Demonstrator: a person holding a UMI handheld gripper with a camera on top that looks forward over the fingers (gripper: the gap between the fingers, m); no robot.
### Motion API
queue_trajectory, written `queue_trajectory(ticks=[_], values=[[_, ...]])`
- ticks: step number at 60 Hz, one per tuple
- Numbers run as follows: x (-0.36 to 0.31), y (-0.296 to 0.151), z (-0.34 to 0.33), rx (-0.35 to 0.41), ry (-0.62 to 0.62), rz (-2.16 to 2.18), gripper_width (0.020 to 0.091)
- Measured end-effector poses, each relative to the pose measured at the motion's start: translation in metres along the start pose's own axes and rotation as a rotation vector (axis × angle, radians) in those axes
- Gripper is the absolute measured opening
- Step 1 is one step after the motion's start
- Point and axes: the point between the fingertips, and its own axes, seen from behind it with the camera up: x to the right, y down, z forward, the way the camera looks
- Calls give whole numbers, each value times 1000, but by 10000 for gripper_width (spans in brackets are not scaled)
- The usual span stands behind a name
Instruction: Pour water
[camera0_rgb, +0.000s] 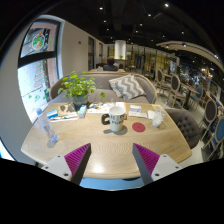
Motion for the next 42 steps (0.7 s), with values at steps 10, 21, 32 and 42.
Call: queue_trajectory(ticks=[10, 21, 32, 42], values=[[-2, 14, -4, -18, 27, -8, 851], [-37, 33, -15, -5, 25, -4, 853], [-114, 54, -25, 27, -25, 14, 855], [-214, 58, -19, 59, -109, -37, 857]])
